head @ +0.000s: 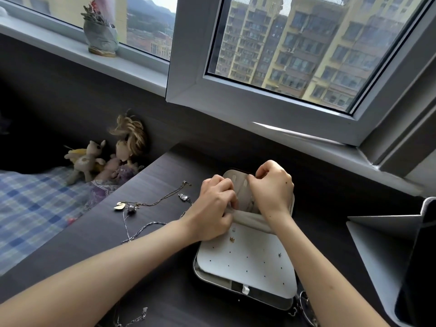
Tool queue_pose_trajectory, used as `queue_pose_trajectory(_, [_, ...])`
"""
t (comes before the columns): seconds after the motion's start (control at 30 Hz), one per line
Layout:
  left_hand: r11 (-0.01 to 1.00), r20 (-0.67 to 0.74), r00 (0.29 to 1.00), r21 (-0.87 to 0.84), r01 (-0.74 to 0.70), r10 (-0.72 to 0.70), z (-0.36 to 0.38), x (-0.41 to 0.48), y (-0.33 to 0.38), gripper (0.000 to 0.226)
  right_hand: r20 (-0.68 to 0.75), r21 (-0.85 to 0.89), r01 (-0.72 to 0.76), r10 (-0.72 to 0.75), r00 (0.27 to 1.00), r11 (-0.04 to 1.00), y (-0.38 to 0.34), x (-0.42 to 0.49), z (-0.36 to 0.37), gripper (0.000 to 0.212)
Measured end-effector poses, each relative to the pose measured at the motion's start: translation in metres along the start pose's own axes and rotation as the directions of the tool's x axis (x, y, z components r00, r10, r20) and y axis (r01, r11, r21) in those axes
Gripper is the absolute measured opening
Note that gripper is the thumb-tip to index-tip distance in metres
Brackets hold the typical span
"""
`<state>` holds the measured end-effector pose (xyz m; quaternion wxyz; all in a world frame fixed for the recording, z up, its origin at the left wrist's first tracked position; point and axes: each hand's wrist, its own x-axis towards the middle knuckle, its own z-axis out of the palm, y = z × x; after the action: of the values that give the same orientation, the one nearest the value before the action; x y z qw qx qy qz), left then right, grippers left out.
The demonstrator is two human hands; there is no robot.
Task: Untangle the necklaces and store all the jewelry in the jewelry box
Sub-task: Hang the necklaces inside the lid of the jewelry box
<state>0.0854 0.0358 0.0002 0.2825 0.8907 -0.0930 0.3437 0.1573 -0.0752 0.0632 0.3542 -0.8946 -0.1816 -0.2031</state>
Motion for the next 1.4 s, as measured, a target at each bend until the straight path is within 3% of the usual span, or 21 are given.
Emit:
queue_pose_trajectory(0.27, [1.000,0.002,1.000,-0.003,0.011,-0.011,0.000,0.000,0.000,0.025,0.021,0.027,-0.091,0.090,0.996,0.996,-0.003,0.004,0.004,0.018])
queue_pose_trajectory(0.5, [1.000,-0.004,1.000,-0.014,0.018,-0.018,0.001,0.000,-0.001,0.019,0.016,0.006,-0.048,0.048,0.999,0.999,0.000,0.002,-0.002,0.028])
queue_pose_trajectory(0.7, [1.000,-0.006,1.000,-0.020,0.016,-0.016,0.001,0.000,-0.002,0.031,0.159,0.079,-0.079,0.066,0.985,0.994,0.006,-0.008,-0.007,0.027])
queue_pose_trajectory(0.8, [1.000,0.016,0.999,-0.001,0.028,-0.028,-0.001,0.000,-0.001,0.024,0.255,0.087,-0.095,0.070,0.964,0.992,0.005,-0.010,-0.011,0.028])
queue_pose_trajectory(1.0, [1.000,0.024,0.999,0.008,0.027,-0.027,-0.001,0.001,-0.001,0.022,0.257,0.057,0.025,-0.039,0.966,0.998,0.009,-0.011,-0.019,0.021])
queue_pose_trajectory(1.13, [0.998,0.074,0.995,0.024,0.059,-0.061,-0.002,0.002,0.000,0.025,0.424,-0.039,0.079,-0.055,0.904,0.996,0.009,-0.016,-0.028,0.021])
queue_pose_trajectory(1.27, [0.986,0.153,0.974,0.014,0.165,-0.166,-0.003,0.007,0.003,0.034,0.358,0.017,0.070,-0.071,0.931,0.997,0.008,-0.025,-0.057,0.020])
queue_pose_trajectory(1.33, [0.976,0.216,0.952,0.030,0.215,-0.217,-0.002,0.010,0.003,0.038,0.442,0.023,0.075,-0.077,0.894,0.997,0.009,-0.037,-0.080,0.016])
queue_pose_trajectory(1.4, [0.967,0.262,0.931,0.063,0.245,-0.253,-0.001,0.012,0.002,0.040,0.601,0.005,0.069,-0.058,0.797,0.998,0.014,-0.057,-0.103,0.013])
